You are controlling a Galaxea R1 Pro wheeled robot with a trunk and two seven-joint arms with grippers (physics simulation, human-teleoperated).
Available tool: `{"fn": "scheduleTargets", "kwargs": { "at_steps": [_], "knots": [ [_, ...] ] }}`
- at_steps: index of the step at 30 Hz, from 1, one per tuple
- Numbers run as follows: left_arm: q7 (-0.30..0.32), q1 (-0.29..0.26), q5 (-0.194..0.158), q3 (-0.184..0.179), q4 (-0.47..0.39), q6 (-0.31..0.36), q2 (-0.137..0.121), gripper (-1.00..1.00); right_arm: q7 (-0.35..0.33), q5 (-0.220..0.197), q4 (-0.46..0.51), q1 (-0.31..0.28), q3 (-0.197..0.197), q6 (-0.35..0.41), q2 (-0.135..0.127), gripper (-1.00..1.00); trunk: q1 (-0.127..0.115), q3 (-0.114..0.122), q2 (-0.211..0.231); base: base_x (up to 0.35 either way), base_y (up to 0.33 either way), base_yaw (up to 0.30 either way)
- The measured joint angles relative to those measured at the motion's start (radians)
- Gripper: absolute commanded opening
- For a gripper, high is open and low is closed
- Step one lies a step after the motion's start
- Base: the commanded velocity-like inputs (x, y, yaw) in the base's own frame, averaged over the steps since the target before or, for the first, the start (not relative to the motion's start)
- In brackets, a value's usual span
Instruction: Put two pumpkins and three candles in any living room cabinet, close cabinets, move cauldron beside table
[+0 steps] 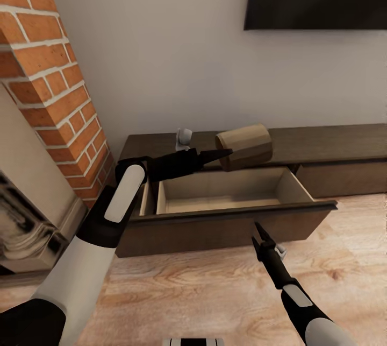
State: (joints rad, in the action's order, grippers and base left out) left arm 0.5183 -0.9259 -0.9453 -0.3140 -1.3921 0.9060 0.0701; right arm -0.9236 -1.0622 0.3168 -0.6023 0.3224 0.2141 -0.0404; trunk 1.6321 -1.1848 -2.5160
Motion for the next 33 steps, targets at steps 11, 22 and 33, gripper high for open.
{"fn": "scheduleTargets", "kwargs": {
  "at_steps": [11,22,33],
  "knots": [
    [-0.002,0.001,0.018,0.001,0.003,-0.002,-0.001,-1.00,0.084,0.012,0.008,0.000,-0.002,-0.001,-0.004,1.00,0.000,0.000,0.000,-0.072,0.000,0.000],
    [-0.002,0.002,0.060,0.005,-0.004,-0.003,-0.002,-1.00,0.384,0.038,0.121,0.001,-0.006,0.066,-0.042,1.00,0.000,0.000,0.000,-0.009,0.000,0.000],
    [-0.001,0.001,0.062,0.005,-0.003,-0.003,-0.001,-1.00,0.441,0.299,0.232,0.001,-0.089,0.253,-0.128,1.00,0.000,0.000,0.000,0.000,0.000,0.000]
  ]
}}
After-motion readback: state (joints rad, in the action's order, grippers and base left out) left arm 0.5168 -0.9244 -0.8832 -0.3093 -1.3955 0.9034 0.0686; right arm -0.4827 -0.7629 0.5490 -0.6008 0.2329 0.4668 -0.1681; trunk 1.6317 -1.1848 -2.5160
